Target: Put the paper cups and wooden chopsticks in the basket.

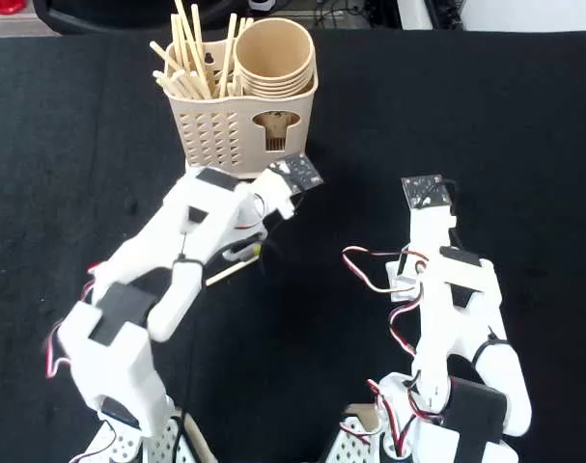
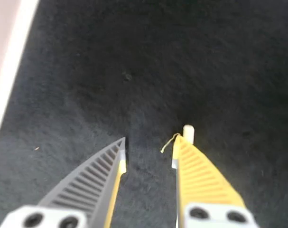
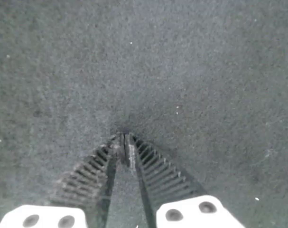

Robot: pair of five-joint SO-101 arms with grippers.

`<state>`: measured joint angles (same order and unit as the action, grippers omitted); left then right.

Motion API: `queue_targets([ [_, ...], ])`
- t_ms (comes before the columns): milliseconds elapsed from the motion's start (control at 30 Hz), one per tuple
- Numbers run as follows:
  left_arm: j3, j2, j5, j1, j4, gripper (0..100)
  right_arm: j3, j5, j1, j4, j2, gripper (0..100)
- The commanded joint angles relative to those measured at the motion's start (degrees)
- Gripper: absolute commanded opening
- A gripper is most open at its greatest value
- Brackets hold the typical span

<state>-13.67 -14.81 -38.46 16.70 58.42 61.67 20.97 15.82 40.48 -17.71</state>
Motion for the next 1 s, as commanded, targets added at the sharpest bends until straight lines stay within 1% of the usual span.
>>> queue_targets([
  [0, 6.2, -2.11, 0.88, 0.31, 1.93, 17, -0.92, -0.44, -0.7, -1.05, -0.31, 1.3],
  [167, 6.73, -2.64, 1.05, -0.13, 2.29, 17, -0.92, -0.35, -0.7, -1.05, -0.31, 1.3],
  [233, 8.04, -0.62, 2.55, -0.84, 3.52, 17, -0.92, -0.26, -0.7, -1.05, -0.31, 1.3],
  [333, 9.54, 3.25, 4.4, -1.1, 6.24, 17, -0.92, -0.26, -0.7, -1.05, -0.31, 1.3],
  [467, 9.54, 8.44, 4.22, -0.22, 12.48, 17, -0.92, -0.26, -0.7, -1.05, -0.31, 1.3],
  [533, 7.87, 8.88, 4.22, 0.92, 13.45, 17, -0.92, -0.26, -0.7, -1.05, -0.31, 1.3],
  [633, 3.38, 8.88, 4.22, 3.12, 10.55, 17, -0.92, -0.26, -0.7, -1.05, -0.31, 1.3],
  [700, -0.48, 7.82, 4.22, 3.91, 4.84, 17, -0.92, -0.26, -0.7, -1.05, -0.31, 1.3],
  [800, -3.82, 5.01, 4.04, 2.86, -2.9, 17, -0.92, -0.35, -0.62, -1.05, -0.31, 1.3],
  [867, -3.3, 2.9, 4.04, 1.63, -3.08, 17, -0.92, -0.35, -0.62, -1.05, -0.31, 1.3],
  [967, -0.48, -0.35, 4.04, 1.19, -0.35, 17, -0.92, -0.35, -0.62, -1.05, -0.31, 1.3],
])
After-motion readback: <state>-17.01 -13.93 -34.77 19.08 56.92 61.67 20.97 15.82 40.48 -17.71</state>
